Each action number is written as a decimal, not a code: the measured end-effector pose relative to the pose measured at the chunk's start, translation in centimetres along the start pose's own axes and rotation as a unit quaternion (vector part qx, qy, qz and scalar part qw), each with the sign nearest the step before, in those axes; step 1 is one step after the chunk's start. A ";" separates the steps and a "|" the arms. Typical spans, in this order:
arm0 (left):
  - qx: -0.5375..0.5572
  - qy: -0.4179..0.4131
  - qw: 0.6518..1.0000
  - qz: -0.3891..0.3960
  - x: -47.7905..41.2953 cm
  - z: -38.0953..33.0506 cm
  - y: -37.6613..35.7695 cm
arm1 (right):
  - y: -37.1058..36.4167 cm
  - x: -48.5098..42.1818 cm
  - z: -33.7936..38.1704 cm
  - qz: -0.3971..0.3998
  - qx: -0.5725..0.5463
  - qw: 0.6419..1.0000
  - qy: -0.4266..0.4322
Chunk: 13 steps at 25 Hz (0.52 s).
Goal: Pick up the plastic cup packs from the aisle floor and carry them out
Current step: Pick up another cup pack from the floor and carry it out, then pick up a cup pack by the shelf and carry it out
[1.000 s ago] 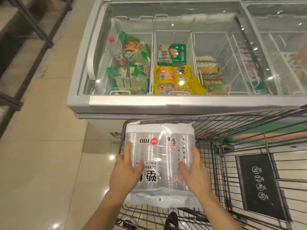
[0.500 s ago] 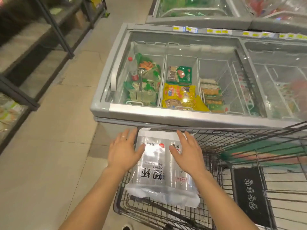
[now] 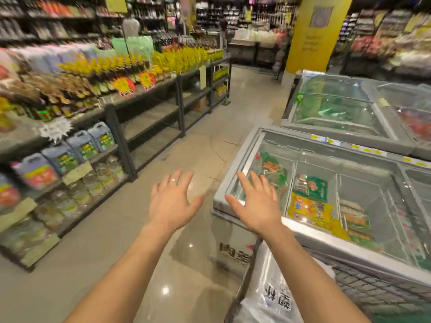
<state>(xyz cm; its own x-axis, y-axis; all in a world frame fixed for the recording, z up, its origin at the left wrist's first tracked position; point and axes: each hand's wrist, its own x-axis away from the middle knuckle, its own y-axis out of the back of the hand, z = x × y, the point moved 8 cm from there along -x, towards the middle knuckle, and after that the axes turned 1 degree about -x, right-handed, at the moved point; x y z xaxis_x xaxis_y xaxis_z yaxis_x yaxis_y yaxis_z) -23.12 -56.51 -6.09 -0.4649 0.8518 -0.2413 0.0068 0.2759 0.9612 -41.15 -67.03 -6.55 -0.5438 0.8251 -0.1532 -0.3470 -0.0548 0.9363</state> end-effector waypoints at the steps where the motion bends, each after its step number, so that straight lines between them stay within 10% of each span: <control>1: -0.007 0.015 1.000 -0.016 0.5 3.1 2.6 | 0.8 -0.4 3.8 -0.014 0.000 1.000 0.020; 13: -0.108 0.214 0.955 -0.175 16.8 42.2 29.3 | 2.2 3.2 52.5 -0.070 -0.091 0.953 0.279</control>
<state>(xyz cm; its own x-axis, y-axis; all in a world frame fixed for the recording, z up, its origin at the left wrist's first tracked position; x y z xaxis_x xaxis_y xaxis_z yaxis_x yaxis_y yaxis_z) 6.60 -15.36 12.34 -0.7257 0.4513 -0.5193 -0.3758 0.3722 0.8487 -3.54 -35.00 11.66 -0.7874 0.4063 -0.4637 -0.5443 -0.1049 0.8323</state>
